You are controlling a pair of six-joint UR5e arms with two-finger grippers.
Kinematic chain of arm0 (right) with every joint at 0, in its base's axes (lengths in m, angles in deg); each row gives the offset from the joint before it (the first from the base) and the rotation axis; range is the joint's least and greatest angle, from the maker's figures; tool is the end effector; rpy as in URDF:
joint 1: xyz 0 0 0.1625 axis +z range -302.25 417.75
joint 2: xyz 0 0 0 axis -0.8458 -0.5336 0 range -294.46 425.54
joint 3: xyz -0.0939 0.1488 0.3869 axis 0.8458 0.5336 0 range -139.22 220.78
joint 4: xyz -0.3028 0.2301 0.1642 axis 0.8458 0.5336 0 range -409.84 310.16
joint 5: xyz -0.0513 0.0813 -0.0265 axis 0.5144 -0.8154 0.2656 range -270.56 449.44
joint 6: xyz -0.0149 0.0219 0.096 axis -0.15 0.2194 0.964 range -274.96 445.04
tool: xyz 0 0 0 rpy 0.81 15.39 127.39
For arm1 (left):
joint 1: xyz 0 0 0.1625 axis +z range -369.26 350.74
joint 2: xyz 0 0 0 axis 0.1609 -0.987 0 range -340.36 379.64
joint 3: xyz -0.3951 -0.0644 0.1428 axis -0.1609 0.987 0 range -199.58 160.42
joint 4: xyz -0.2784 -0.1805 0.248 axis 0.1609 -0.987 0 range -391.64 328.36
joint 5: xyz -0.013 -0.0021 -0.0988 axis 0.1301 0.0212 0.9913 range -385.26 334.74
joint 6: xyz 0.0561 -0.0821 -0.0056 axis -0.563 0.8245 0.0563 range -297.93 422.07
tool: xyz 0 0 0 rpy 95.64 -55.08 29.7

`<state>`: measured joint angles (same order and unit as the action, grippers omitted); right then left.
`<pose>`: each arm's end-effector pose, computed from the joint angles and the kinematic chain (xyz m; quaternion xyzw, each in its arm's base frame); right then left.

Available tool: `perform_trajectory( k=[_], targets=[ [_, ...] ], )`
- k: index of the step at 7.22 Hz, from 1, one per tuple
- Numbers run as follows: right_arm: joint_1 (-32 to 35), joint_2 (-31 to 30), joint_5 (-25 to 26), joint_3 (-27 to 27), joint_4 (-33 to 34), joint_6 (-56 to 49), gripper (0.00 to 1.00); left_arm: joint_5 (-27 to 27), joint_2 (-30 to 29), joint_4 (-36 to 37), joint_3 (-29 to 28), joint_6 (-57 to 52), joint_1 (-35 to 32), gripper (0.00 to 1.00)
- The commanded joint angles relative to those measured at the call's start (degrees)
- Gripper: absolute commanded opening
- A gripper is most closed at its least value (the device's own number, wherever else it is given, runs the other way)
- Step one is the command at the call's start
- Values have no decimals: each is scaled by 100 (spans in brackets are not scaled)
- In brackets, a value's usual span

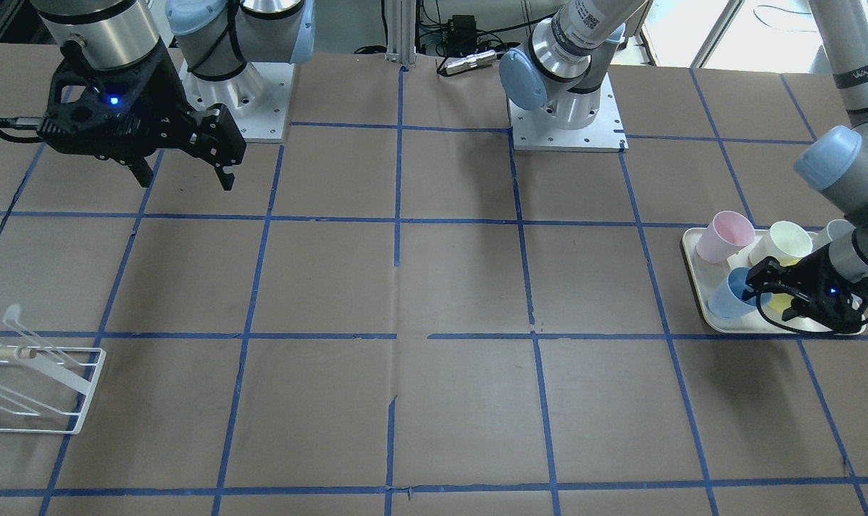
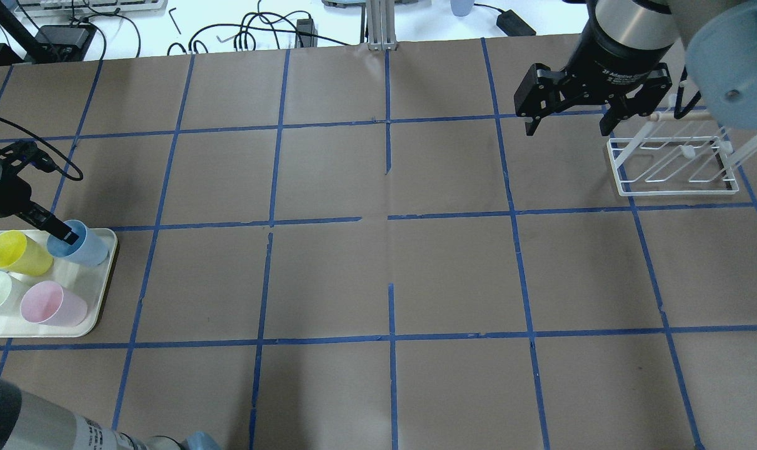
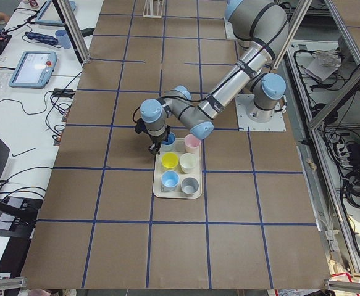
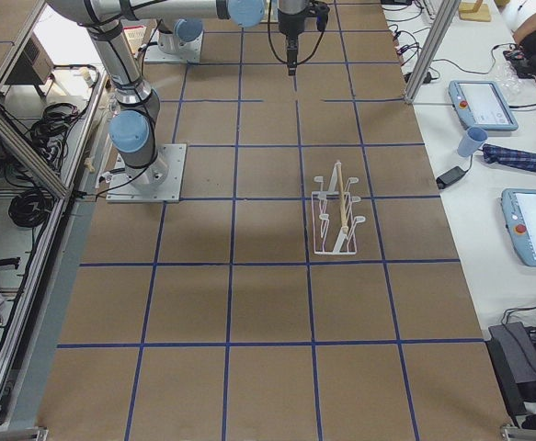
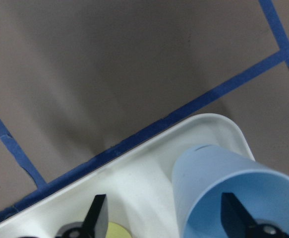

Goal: Transfer IKEA cup to right arm and place on rack

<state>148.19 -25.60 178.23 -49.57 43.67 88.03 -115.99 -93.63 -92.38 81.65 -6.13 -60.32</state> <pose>0.1392 -0.4895 0.5010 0.0219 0.9990 -0.0372 0.0117 0.2625 -0.5351 0.2225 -0.2526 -0.9665 -0.0322 0.0330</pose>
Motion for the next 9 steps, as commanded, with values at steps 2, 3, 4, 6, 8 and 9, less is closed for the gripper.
perform_trajectory(
  k=[2,3,4,6,8,9],
  targets=[
    [0,0,7,0,0,0,100,-15,24,-60,2,35,-27,11],
    [0,0,-2,0,0,0,100,-15,42,-69,-50,35,-27,0],
    [0,-9,7,0,0,0,100,-15,51,-95,-51,9,-18,0],
    [0,0,7,0,0,0,100,2,278,-419,-243,0,-27,0],
    [-9,0,-2,0,0,0,100,508,612,-1689,-804,140,-193,0],
    [-9,0,7,0,-9,0,100,799,753,-2270,-998,428,-376,0]
  ],
)
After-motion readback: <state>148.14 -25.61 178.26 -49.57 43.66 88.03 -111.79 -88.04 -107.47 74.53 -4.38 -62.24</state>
